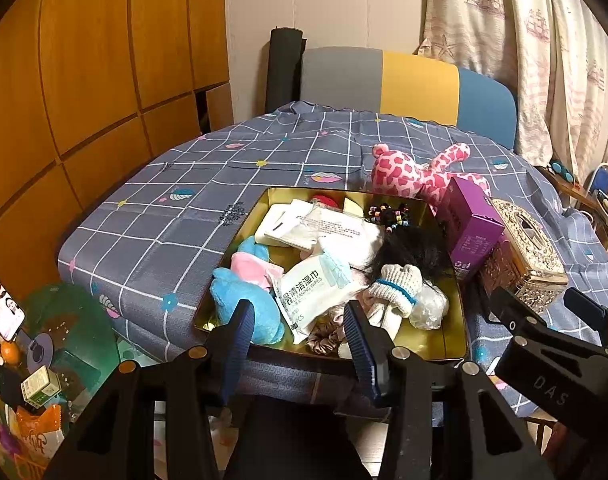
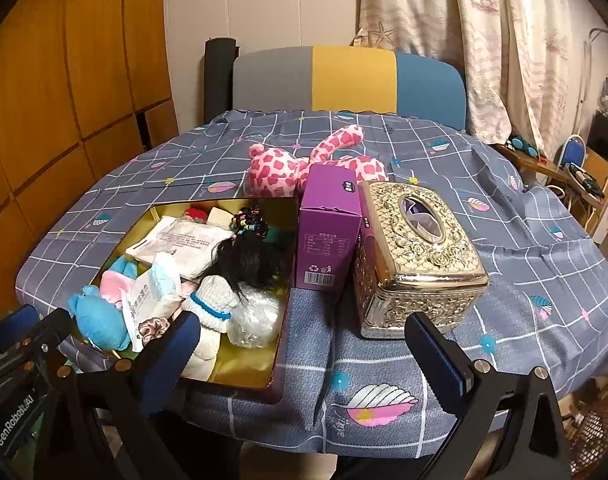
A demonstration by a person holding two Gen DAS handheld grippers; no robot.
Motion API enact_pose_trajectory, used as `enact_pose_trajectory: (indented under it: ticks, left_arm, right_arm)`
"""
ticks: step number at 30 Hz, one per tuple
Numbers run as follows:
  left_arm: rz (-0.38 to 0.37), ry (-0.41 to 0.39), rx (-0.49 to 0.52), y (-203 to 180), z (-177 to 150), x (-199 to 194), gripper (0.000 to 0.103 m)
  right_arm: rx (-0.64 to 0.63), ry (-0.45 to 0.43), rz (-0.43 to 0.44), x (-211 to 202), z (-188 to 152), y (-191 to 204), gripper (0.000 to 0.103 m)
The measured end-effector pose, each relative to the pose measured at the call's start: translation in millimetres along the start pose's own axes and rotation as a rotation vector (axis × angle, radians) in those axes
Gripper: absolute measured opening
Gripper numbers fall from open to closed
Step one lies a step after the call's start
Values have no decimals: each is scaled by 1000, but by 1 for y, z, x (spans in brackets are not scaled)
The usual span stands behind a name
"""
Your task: Organize soft objects
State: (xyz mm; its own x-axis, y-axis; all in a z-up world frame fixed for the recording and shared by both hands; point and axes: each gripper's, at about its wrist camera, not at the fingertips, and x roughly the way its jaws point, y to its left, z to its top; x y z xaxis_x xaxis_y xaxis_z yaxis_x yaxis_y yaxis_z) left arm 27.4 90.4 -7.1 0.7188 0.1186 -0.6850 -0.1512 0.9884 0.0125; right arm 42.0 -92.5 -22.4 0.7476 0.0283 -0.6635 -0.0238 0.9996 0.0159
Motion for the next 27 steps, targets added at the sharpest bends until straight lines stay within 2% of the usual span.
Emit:
enact_pose_trajectory:
  ticks: [27]
  left_arm:
    - [5,0,17,-3,-3,1,47]
  right_arm:
    - [-9,11,7,2,-1,1,103]
